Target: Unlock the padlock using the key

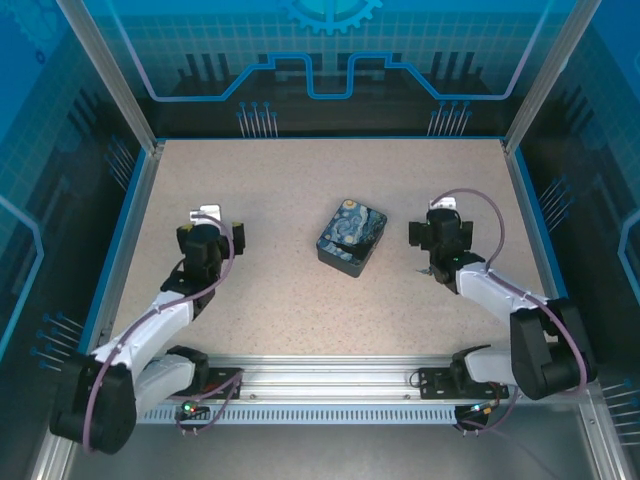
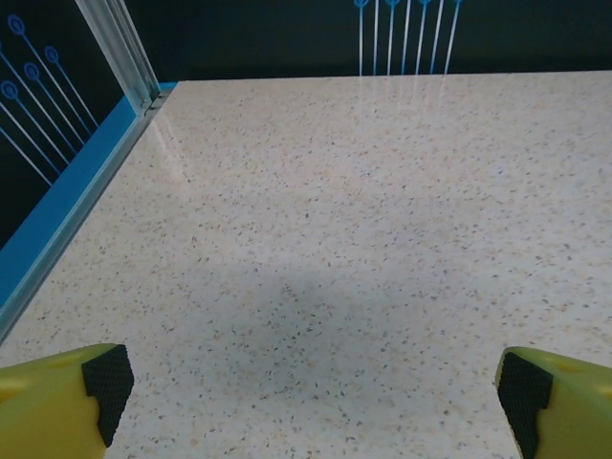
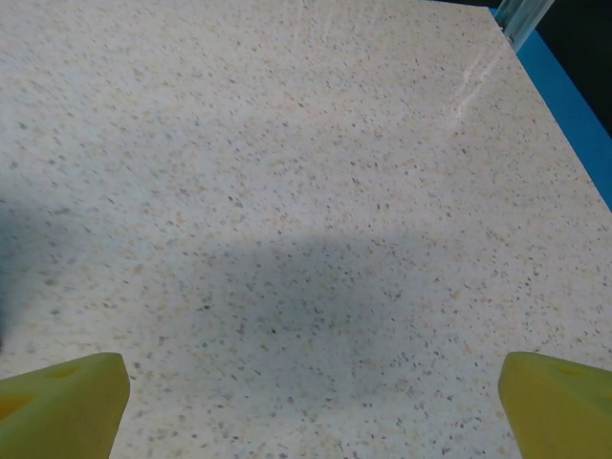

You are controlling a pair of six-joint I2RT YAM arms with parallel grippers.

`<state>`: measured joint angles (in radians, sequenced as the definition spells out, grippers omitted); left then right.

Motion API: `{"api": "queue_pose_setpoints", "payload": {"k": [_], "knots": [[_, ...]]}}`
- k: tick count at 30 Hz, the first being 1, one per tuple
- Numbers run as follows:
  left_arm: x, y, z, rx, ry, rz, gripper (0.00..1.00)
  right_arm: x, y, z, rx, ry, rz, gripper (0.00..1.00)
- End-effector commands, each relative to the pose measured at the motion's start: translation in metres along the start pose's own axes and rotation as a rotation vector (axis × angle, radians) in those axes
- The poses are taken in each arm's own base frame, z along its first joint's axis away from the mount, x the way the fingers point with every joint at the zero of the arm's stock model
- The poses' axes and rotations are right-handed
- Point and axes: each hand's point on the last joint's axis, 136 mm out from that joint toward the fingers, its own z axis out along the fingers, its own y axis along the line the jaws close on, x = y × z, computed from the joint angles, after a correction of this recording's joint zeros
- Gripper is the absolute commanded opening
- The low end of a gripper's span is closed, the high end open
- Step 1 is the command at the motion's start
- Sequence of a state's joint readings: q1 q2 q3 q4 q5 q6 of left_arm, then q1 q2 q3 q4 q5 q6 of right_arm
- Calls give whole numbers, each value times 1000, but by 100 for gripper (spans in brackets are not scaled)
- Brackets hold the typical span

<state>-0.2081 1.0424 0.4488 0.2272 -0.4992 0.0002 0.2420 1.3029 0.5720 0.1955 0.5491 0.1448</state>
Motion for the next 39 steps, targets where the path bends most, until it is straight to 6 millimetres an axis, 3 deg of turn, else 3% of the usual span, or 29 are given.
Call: {"api": "queue_pose_setpoints", "payload": {"k": [1,7,12,16,20,30,39], "knots": [[-10,-8,10,48,-102,-21,99,-25,-5,4,18,-155,5,100],[3,-3,41,42,-153,-78,99,-14,-21,5,28,-255,73,100],[18,-16,59,141,-126,-59,99,-1,-32,10,-51,-281,169,100],[28,-21,73,189,-109,-69,99,1,-8,20,-192,-263,100,100],[31,-20,77,236,-55,-98,99,-1,11,35,-245,-222,29,100],[30,-20,78,244,-58,-106,99,1,13,32,-171,-217,-10,100],[31,-20,77,244,-58,-106,99,0,15,35,-229,-198,5,100]]}}
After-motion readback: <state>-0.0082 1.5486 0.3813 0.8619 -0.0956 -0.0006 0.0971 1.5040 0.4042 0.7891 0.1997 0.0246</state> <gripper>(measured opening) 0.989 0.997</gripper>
